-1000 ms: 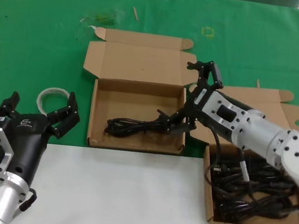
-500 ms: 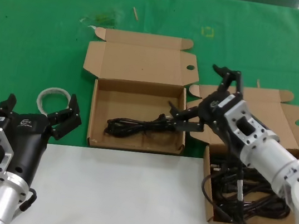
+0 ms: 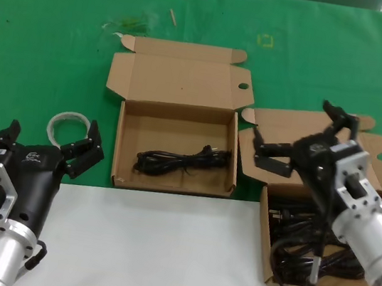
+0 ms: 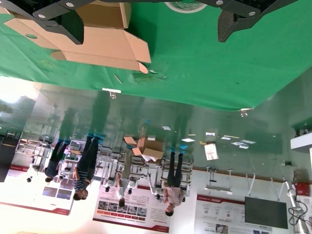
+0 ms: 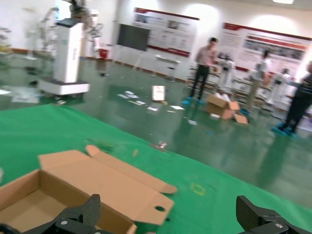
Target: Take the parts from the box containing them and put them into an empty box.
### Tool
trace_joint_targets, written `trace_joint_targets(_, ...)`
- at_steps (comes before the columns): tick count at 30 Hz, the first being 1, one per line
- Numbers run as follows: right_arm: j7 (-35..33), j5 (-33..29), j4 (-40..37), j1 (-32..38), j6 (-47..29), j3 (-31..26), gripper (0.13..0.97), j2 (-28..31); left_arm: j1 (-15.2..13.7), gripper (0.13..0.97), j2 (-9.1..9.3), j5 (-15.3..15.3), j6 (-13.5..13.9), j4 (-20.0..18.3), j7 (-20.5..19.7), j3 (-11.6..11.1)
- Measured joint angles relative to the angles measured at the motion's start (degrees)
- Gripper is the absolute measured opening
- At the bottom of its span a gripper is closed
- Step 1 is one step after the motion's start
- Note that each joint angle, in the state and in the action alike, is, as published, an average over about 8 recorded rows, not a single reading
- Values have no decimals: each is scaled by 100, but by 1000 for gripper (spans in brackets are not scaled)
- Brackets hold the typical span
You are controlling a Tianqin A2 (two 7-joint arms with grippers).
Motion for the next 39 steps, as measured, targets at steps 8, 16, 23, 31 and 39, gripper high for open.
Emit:
trace_joint_targets(8,114,415,452,-620,510,379,966,-29,0,966,0,0,0,0,0,0)
trace_joint_targets(16,219,799,870,-1191,981,728,966,-55,0,966,0,0,0,0,0,0)
trace_joint_targets(23,243,886,964,-1320,1088,807,966,-61,0,966,0,0,0,0,0,0)
trace_joint_targets(31,243,887,966,-1322,1090,809,966,-61,0,966,0,0,0,0,0,0)
trace_joint_targets(39,243,887,966,-1322,1090,809,966,-61,0,966,0,0,0,0,0,0)
